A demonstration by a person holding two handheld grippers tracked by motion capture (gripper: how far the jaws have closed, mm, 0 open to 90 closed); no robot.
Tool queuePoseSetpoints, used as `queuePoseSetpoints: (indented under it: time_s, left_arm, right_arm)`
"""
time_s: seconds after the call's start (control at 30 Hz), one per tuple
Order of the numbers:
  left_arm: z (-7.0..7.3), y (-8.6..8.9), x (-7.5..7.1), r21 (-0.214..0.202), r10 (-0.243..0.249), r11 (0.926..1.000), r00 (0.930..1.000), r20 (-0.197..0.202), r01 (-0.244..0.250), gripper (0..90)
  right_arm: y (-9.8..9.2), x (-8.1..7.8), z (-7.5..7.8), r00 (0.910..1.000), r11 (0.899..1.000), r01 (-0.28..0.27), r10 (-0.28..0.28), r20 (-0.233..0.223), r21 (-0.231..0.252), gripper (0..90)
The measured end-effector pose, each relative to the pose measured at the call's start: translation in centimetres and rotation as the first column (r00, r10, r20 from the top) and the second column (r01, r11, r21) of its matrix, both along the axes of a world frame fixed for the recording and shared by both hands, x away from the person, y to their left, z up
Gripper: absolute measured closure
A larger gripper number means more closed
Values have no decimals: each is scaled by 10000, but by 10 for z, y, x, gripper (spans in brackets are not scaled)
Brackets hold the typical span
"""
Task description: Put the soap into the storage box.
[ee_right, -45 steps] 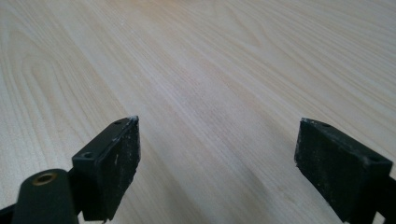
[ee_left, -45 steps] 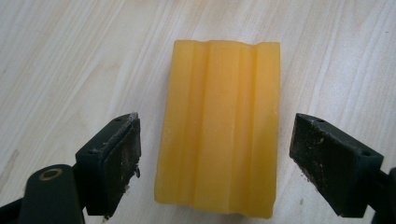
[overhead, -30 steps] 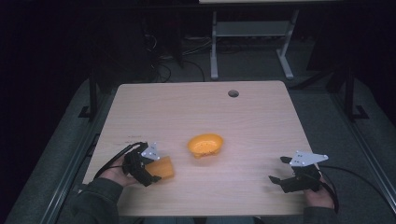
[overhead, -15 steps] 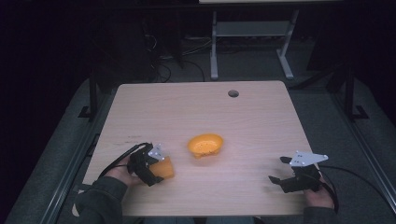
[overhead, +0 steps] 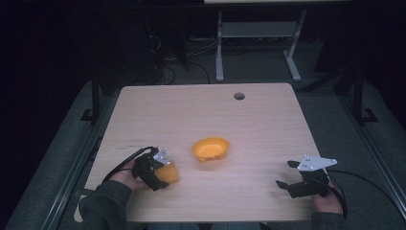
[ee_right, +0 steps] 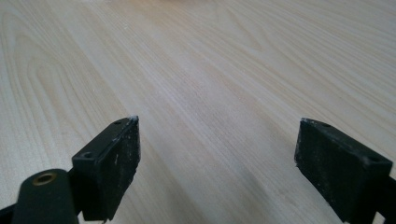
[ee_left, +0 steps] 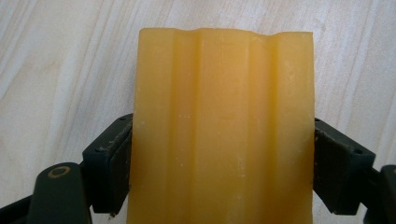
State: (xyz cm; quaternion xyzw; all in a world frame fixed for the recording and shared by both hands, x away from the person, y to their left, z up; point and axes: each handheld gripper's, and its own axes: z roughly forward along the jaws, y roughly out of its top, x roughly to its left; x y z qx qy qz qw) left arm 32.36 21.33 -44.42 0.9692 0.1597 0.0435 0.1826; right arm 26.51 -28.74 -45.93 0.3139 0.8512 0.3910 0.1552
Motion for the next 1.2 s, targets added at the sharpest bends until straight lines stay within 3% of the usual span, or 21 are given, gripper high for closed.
queuePoseSetpoints:
  time_s: [0.43, 0.7, 0.8, 1.2]
  left_arm:
    - [2, 0, -3, 13, -167, 9999, 9997, 186, 167, 207]
    - [11, -1, -2, -539, -185, 9984, 9997, 150, 193, 209]
    - [18, -4, -1, -448, -336, 9984, 9988, 343, 351, 209]
    - [29, -11, 4, -390, -479, 9980, 9979, 441, 496, 208]
  right_arm:
    - [0, 0, 1, 10000, 10000, 9, -9, 33, 73, 137]
    - [-1, -1, 1, 10000, 9999, 53, -53, 41, 162, 137]
    - [-2, -1, 1, 10000, 9999, 60, -61, 41, 158, 137]
    - [-2, 0, 1, 9999, 9997, 159, -160, 40, 210, 137]
